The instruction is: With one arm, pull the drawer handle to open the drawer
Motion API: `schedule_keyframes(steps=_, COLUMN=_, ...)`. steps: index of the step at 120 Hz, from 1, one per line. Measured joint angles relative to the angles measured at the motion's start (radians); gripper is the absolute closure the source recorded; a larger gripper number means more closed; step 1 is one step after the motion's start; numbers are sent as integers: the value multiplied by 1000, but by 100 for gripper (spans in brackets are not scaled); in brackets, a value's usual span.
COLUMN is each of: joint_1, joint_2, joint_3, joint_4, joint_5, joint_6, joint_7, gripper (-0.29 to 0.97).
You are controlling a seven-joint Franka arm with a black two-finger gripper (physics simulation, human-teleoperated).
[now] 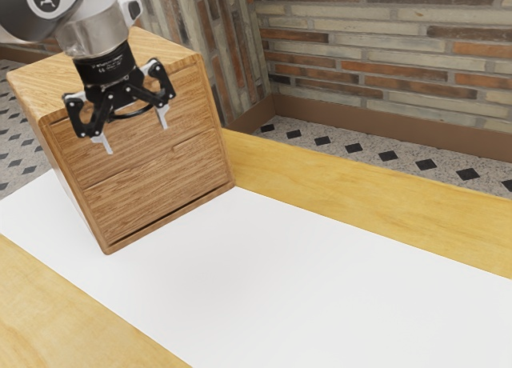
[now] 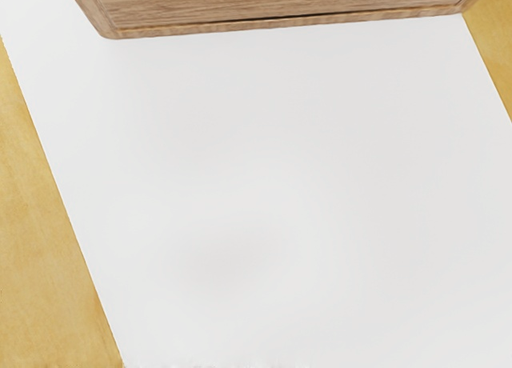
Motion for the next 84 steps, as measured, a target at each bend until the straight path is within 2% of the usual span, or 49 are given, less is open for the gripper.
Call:
schedule_keyframes(steps=24, joint_1=-5, joint_2=4, joint_3=22, joint_4=1, joint_5=-14, joint_6=-24, joint_7=-110, gripper=2)
schedule_keyframes(steps=32, joint_1=-7, joint_2=-5, joint_3=139, joint_4=77, joint_5=-83, joint_6=-54, joint_7=-140, gripper=2)
schedule_keyframes(steps=37, joint_1=-2, joint_2=-17, joint_3=181, joint_4=163, joint_5=-119, joint_6=-79, joint_7=-166, gripper=2)
schedule_keyframes(steps=45, joint_1=-10, joint_2=-26, joint_3=185, joint_4=218, joint_5=-155, joint_6=-90, joint_7=-213, gripper=2)
schedule_keyframes(steps=55, joint_1=-11, joint_2=-29, joint_3=172, joint_4=179, joint_5=-174, joint_6=-57, joint_7=-279, gripper=2)
schedule_keyframes(steps=72, joint_1=-8, joint_2=-29, joint_3=143, joint_4=140, joint_5=-138, joint_6=-3, joint_7=-421, gripper=2)
schedule_keyframes(steps=84, joint_1=20, joint_2=-55, joint_3=144, joint_4=138, joint_5=-77, joint_6=23, joint_7=-550, gripper=3)
